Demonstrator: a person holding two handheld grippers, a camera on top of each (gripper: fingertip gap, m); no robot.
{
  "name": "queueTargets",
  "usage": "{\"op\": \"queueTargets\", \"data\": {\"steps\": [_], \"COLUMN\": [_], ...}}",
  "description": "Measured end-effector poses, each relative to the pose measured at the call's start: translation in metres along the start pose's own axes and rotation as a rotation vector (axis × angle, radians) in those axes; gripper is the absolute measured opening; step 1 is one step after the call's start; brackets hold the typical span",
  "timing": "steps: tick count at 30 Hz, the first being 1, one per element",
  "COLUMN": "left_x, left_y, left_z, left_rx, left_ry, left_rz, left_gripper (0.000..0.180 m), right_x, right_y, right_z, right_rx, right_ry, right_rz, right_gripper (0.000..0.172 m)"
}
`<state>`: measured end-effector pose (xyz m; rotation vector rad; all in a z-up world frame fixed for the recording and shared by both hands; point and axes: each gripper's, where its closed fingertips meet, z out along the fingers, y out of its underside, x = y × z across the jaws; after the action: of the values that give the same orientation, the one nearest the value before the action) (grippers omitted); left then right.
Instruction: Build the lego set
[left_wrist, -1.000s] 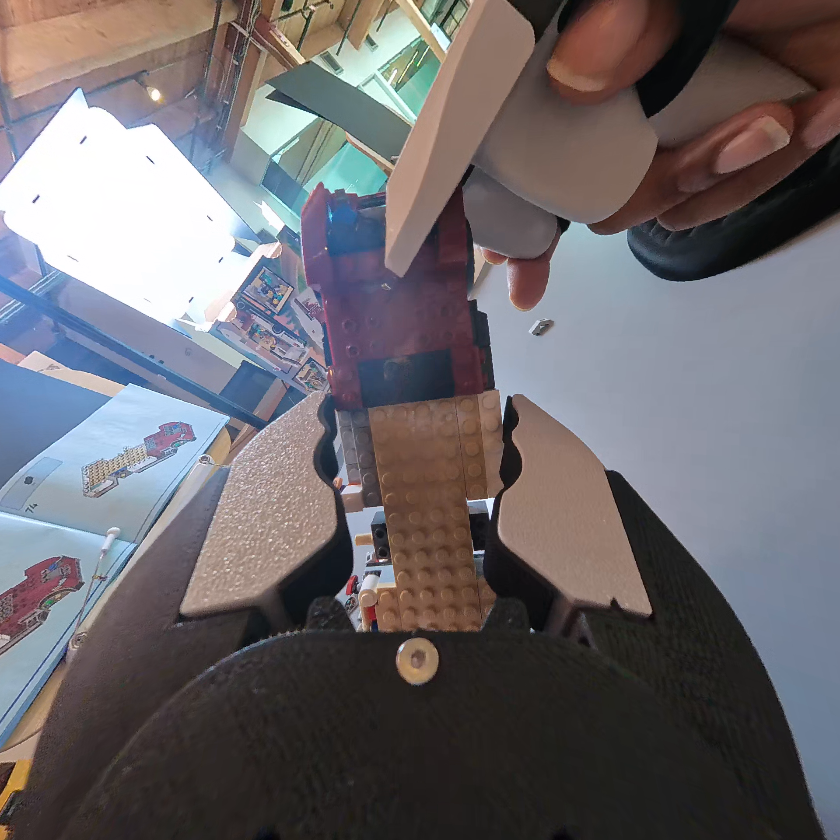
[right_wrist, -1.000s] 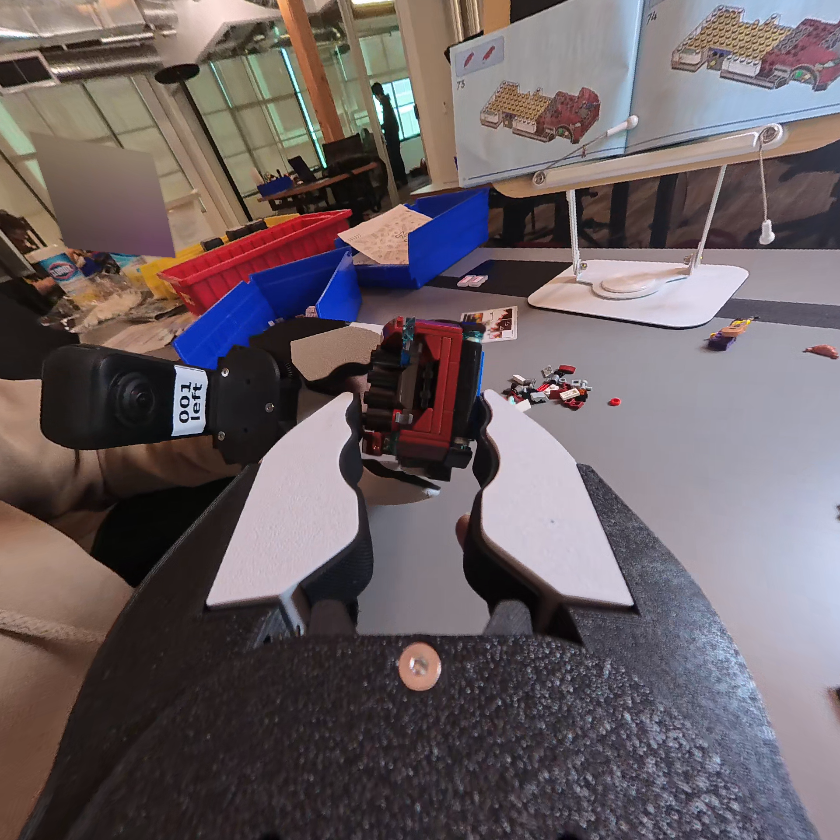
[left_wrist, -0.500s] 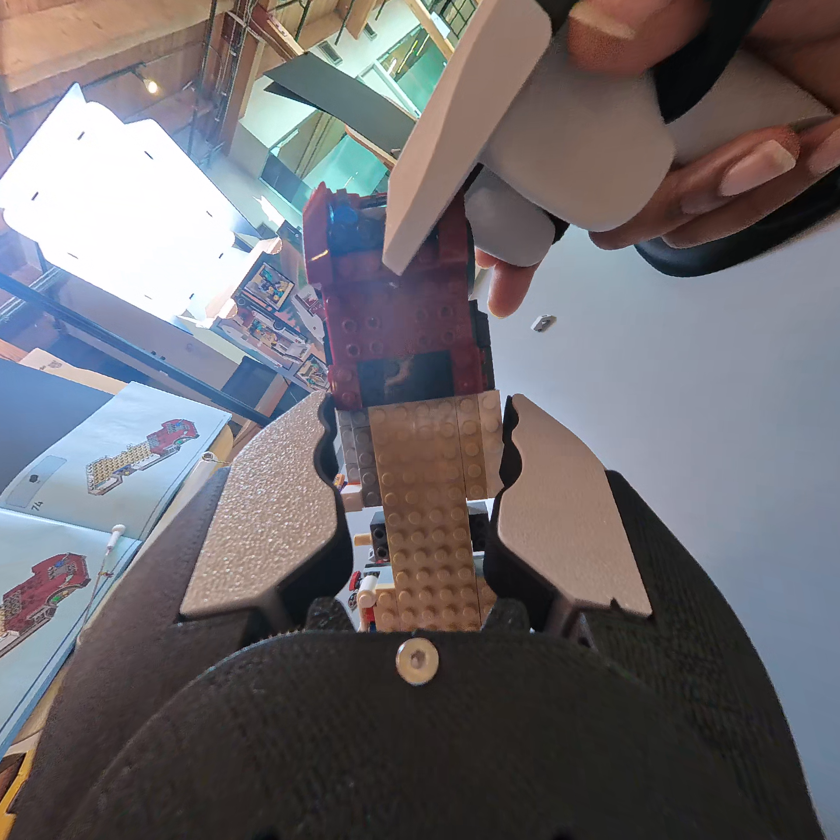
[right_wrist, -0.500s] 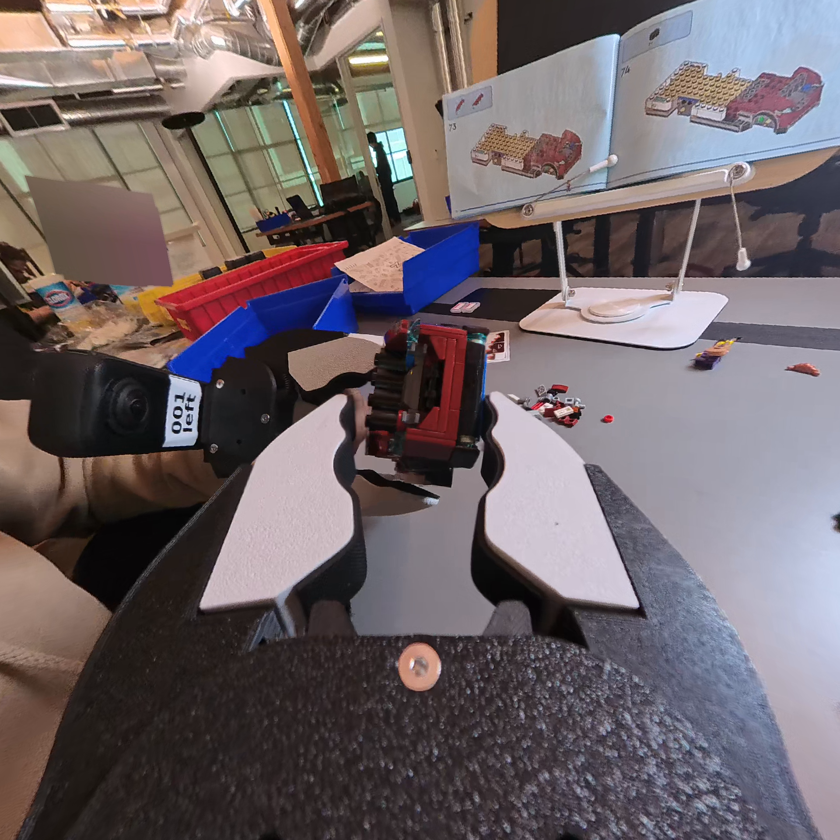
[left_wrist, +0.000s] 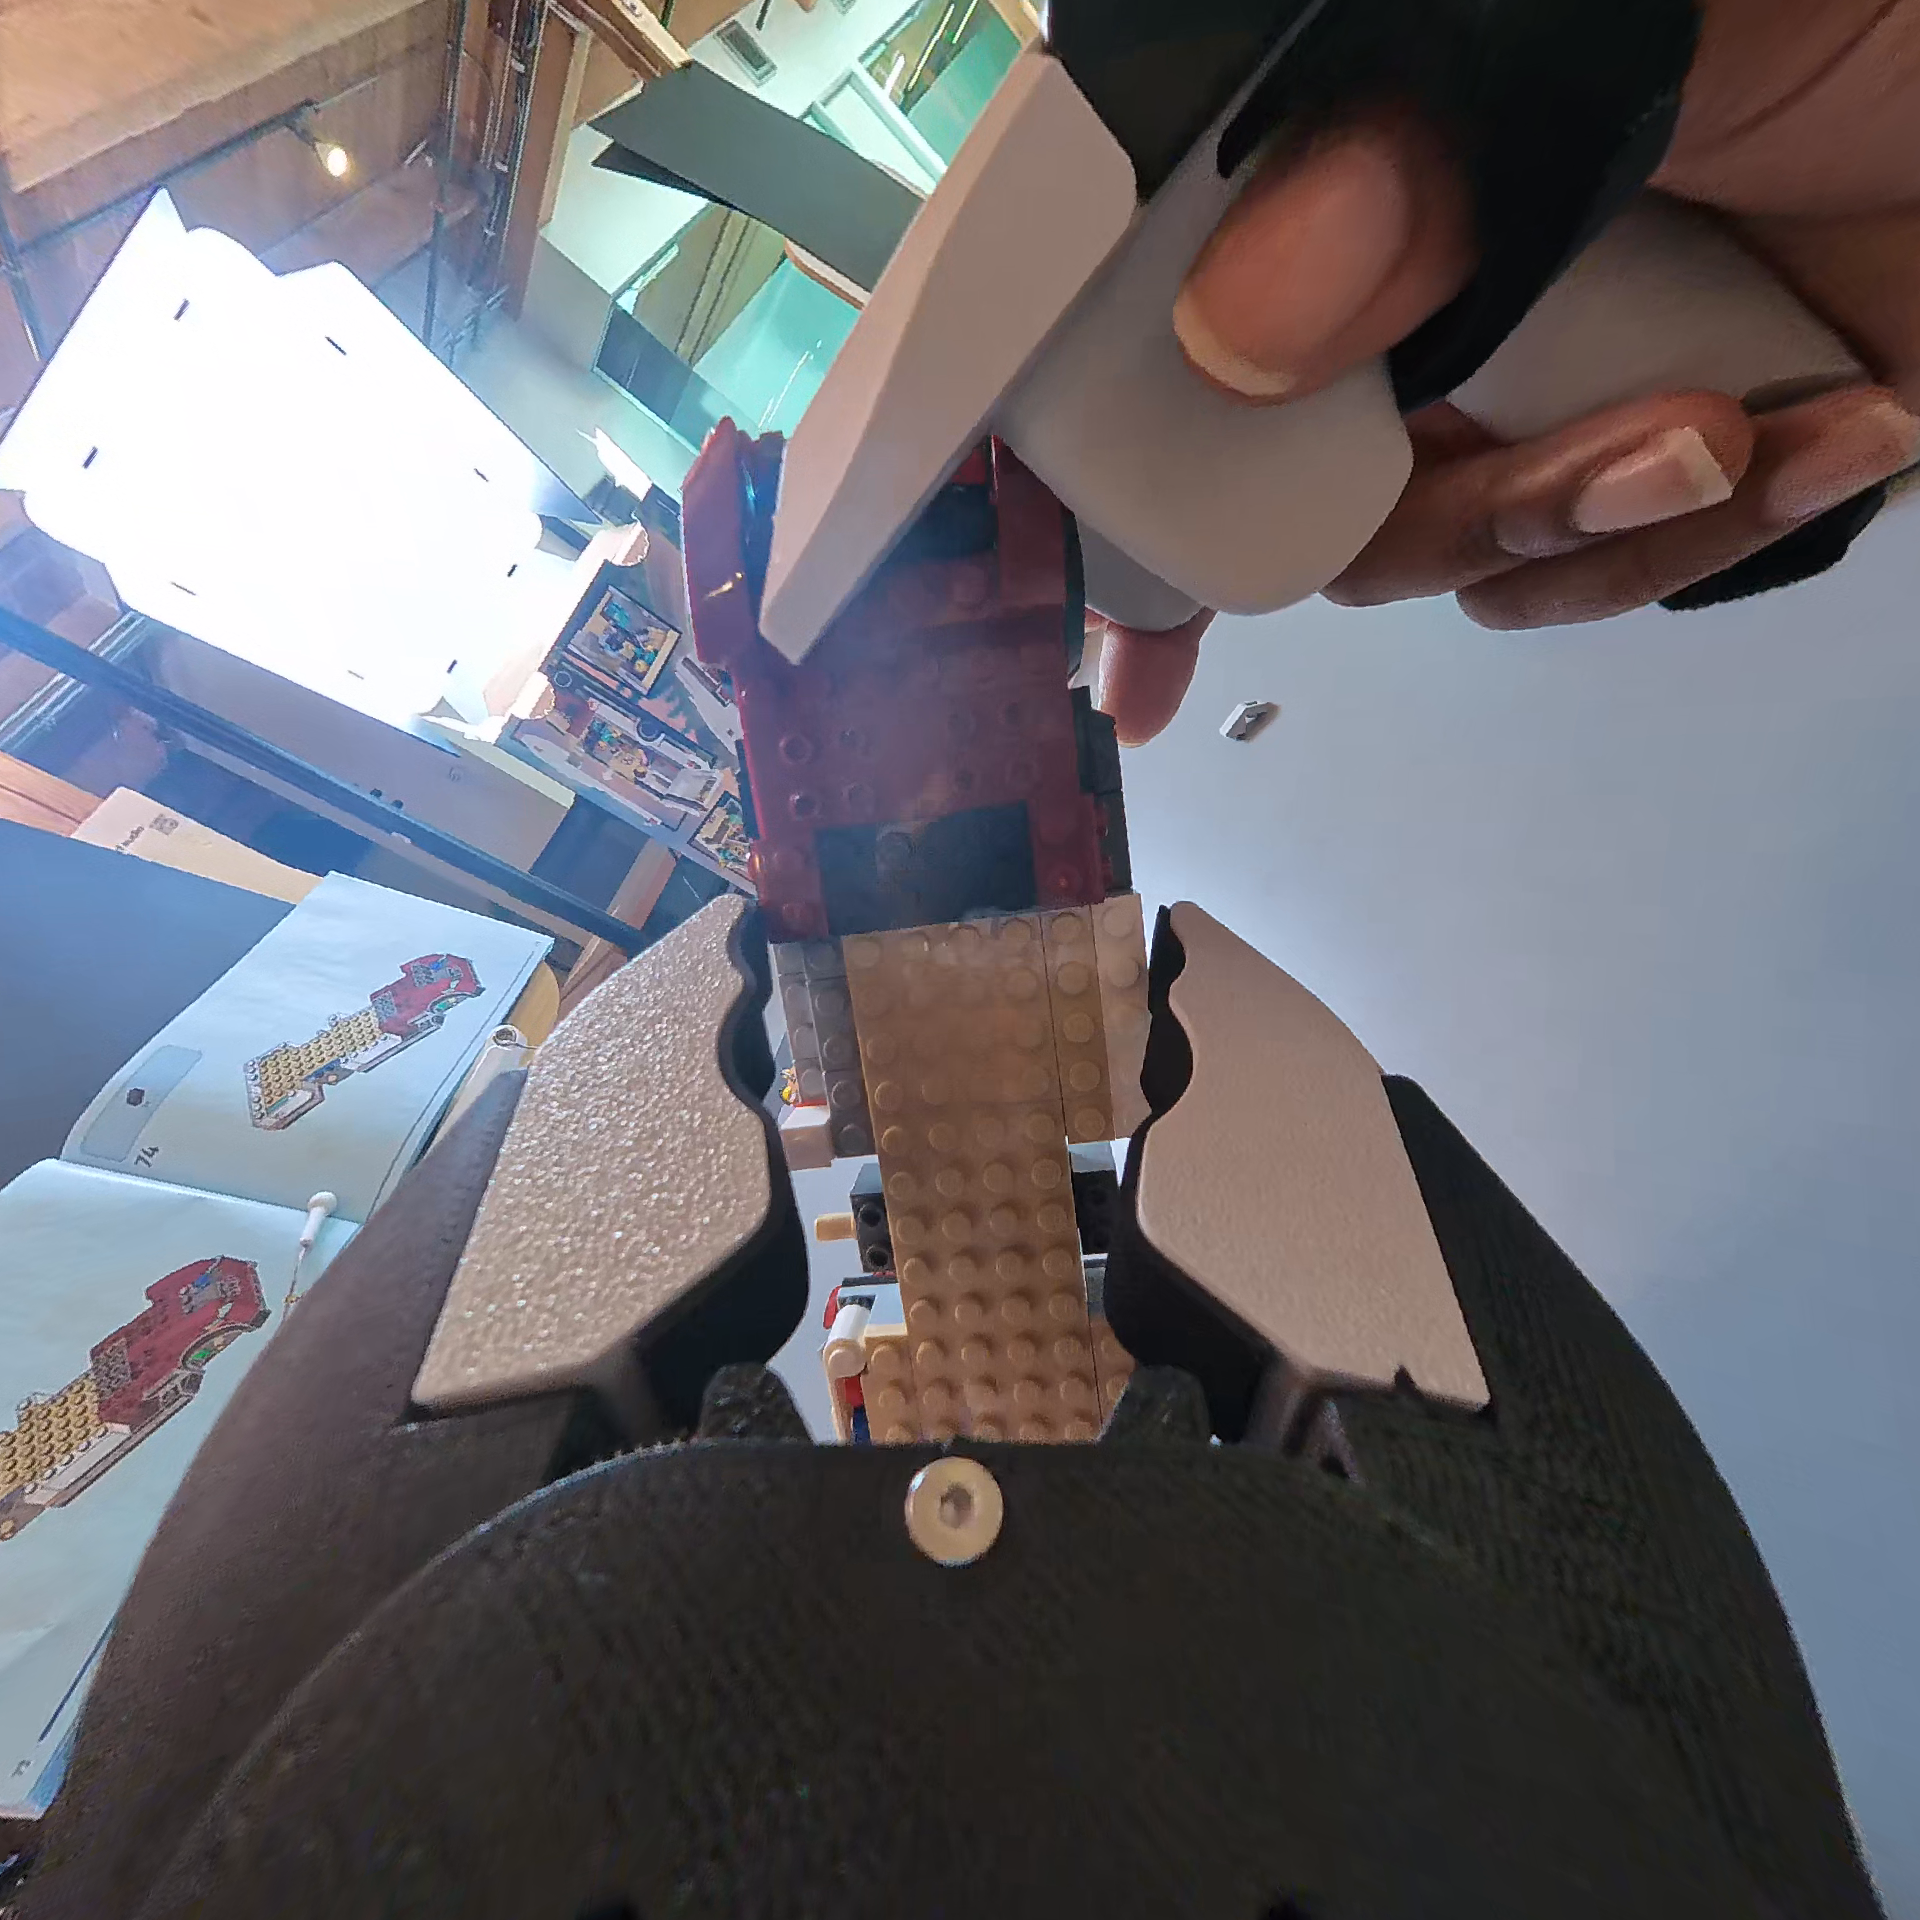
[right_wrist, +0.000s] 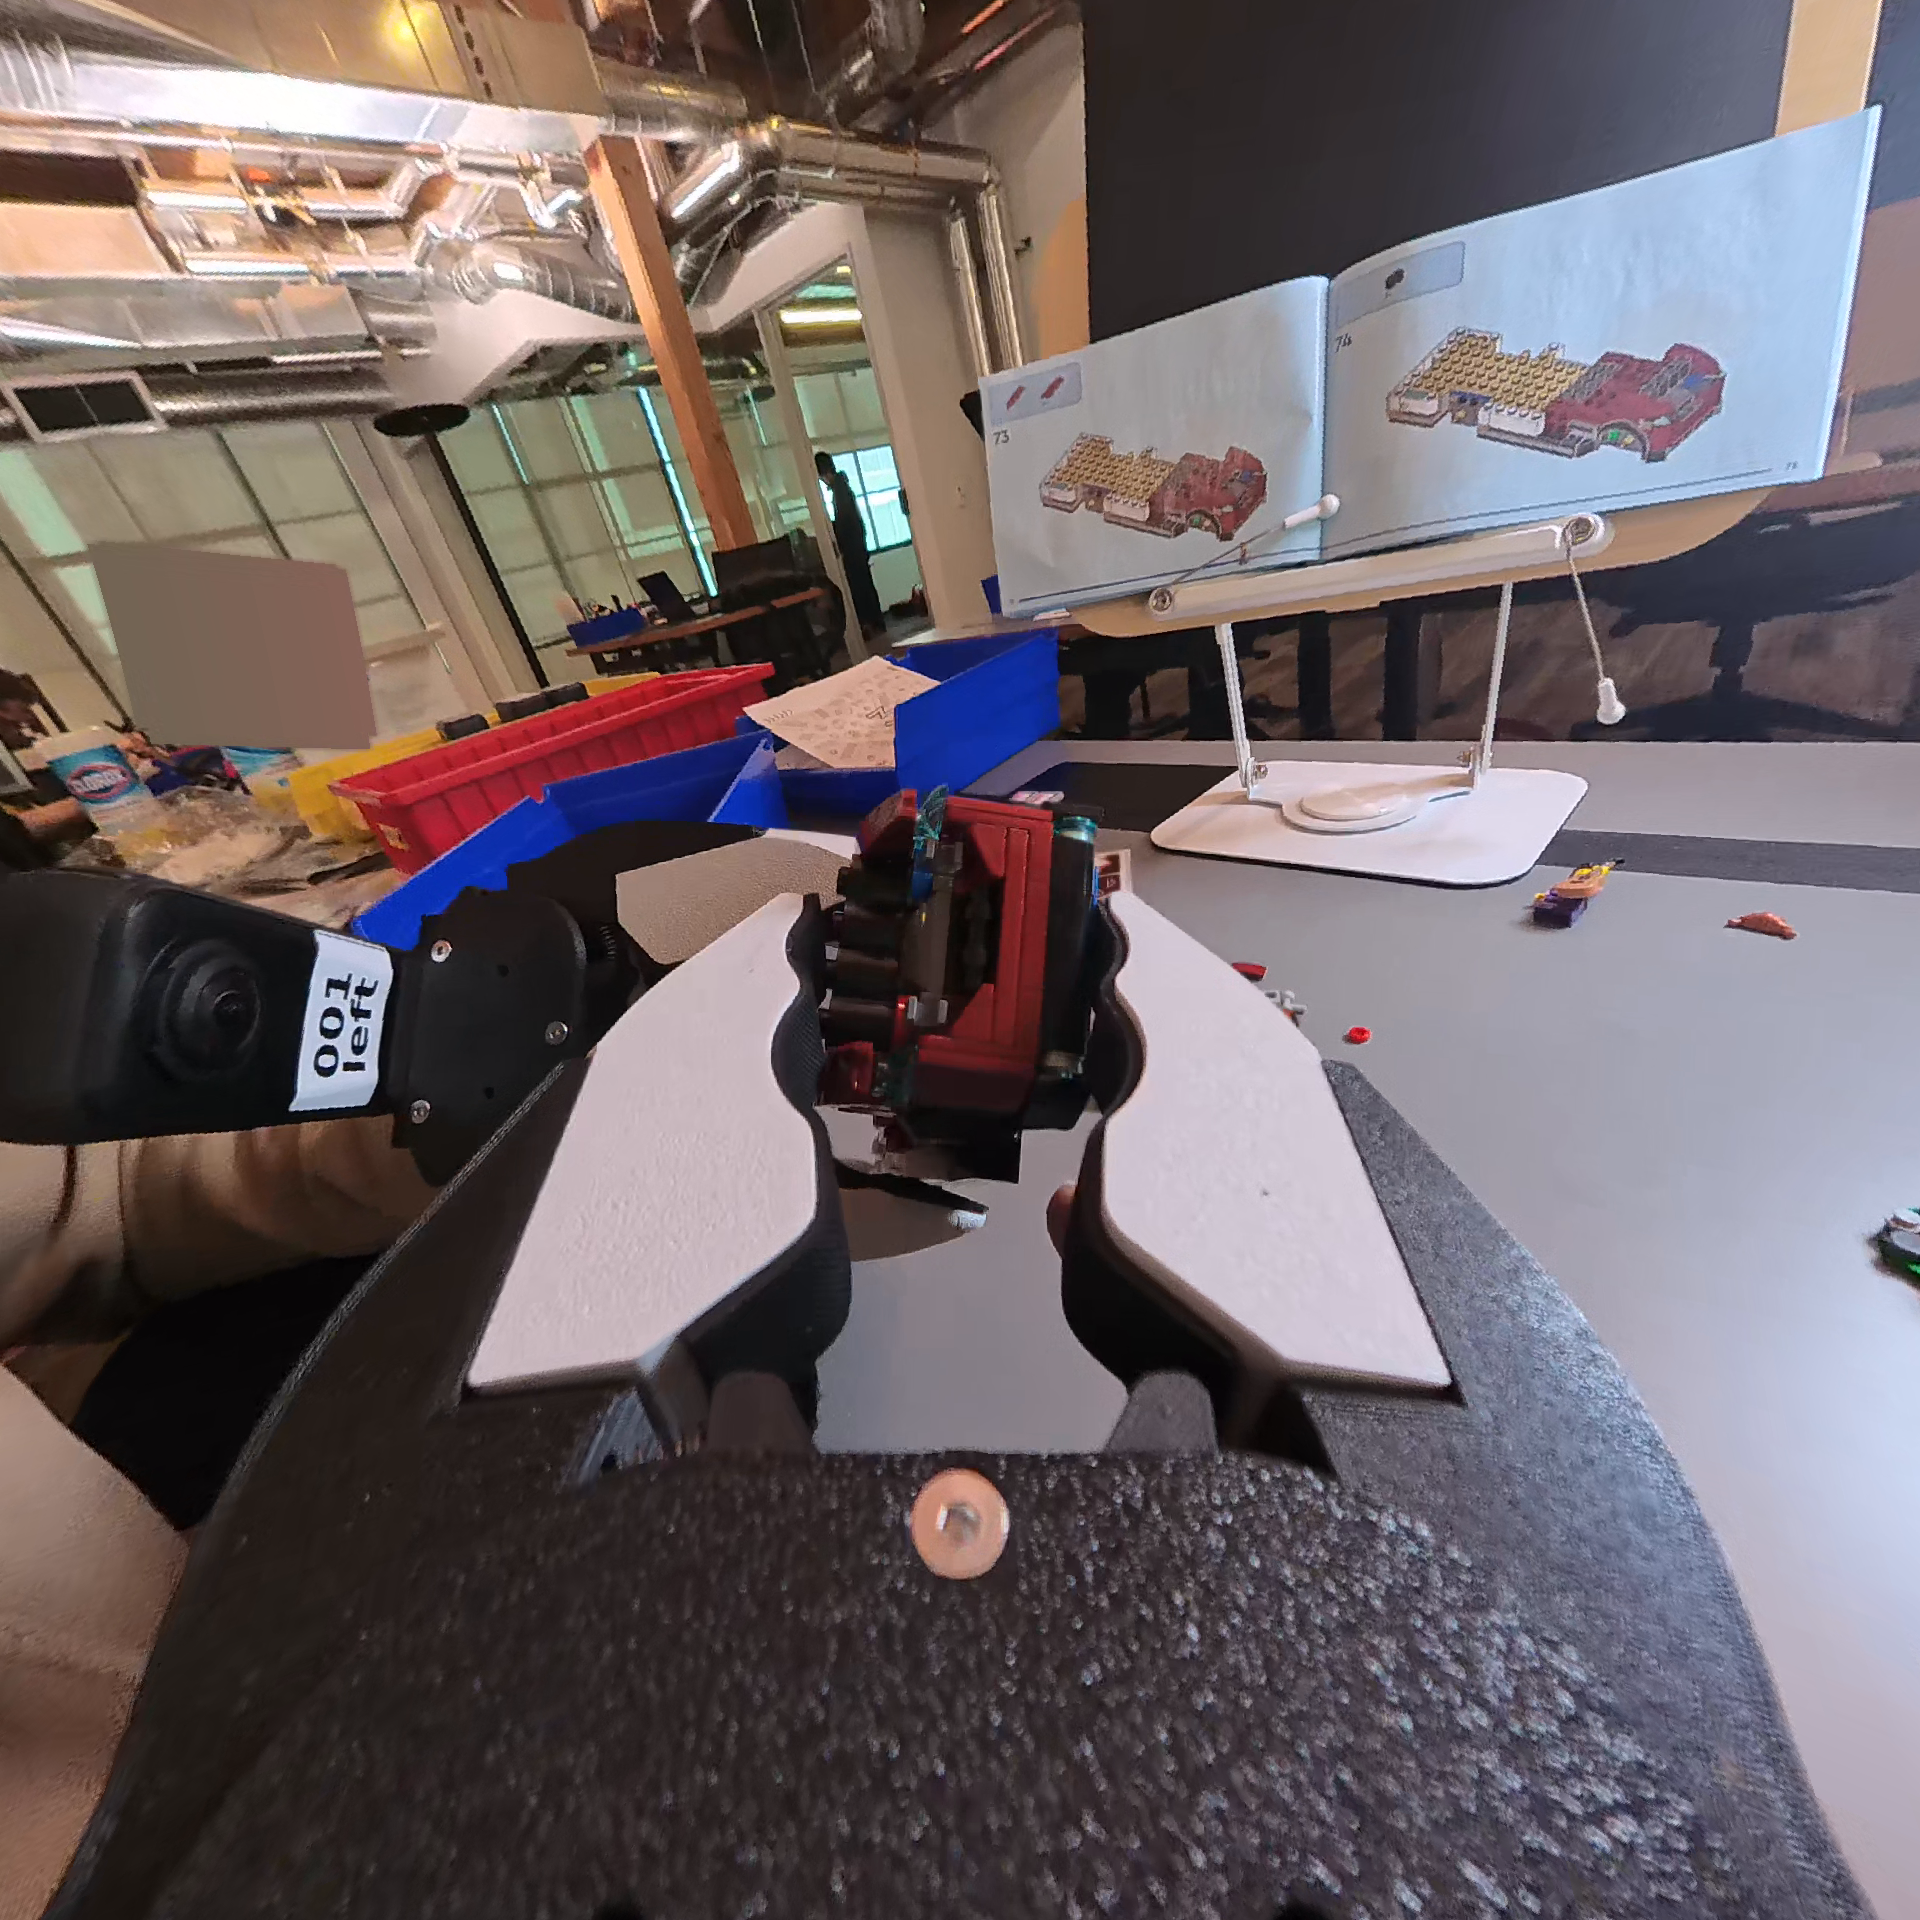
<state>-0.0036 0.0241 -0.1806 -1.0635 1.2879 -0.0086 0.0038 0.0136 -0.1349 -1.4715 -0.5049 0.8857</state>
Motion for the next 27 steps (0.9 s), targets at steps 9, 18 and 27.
{"op": "queueTargets", "data": {"steps": [9, 18, 27], "left_x": [0.003, 0.023, 0.069], "left_y": [0.005, 0.017, 0.05], "left_z": [0.001, -0.011, -0.022], "left_rx": [-0.026, -0.206, -0.499], "left_ry": [0.029, 0.433, 0.737], "left_rz": [-0.021, -0.369, -0.639], "left_gripper": [0.071, 0.071, 0.071], "right_x": [0.003, 0.023, 0.035], "right_y": [0.003, -0.005, 0.067], "right_z": [0.001, -0.035, -0.059], "right_rx": [0.005, -0.206, -0.626], "right_ry": [-0.002, -0.077, -0.207], "right_rz": [0.039, -0.095, -0.363], "right_gripper": [0.049, 0.057, 0.047]}}
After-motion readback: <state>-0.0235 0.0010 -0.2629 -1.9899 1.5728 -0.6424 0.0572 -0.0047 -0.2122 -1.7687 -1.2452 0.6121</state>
